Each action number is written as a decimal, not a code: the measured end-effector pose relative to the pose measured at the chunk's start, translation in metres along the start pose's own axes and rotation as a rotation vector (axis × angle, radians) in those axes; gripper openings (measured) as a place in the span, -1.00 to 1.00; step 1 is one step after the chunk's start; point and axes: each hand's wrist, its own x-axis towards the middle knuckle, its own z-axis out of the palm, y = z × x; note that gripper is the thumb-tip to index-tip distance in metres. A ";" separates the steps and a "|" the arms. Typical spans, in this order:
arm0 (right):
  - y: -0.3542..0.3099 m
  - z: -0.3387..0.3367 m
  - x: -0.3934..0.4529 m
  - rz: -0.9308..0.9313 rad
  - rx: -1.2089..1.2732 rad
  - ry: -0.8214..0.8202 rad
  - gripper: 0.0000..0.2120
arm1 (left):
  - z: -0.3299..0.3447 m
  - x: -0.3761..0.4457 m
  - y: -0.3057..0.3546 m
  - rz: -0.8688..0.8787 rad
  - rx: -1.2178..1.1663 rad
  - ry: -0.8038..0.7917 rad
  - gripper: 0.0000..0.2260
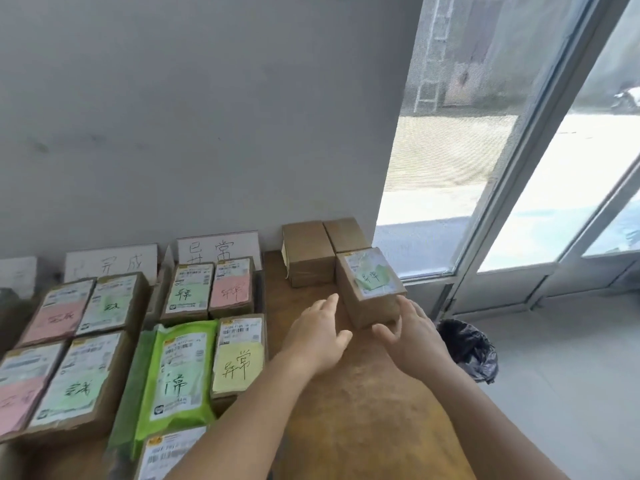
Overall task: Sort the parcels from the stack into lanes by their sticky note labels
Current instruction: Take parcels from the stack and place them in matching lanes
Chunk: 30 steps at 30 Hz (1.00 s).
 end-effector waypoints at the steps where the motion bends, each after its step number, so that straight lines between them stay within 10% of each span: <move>1: 0.005 0.000 0.011 -0.001 0.007 -0.007 -0.27 | 0.005 0.009 0.003 -0.024 -0.006 -0.012 -0.36; 12: 0.047 0.000 0.103 -0.009 0.175 -0.168 -0.13 | 0.049 0.072 0.036 -0.265 -0.187 -0.036 -0.30; 20: 0.056 0.010 0.087 -0.107 0.214 -0.158 -0.36 | 0.057 0.053 0.049 -0.362 -0.314 0.323 -0.71; 30: 0.026 0.035 0.055 -0.263 0.285 -0.240 -0.38 | 0.047 0.000 0.017 -0.497 -0.171 0.472 -0.62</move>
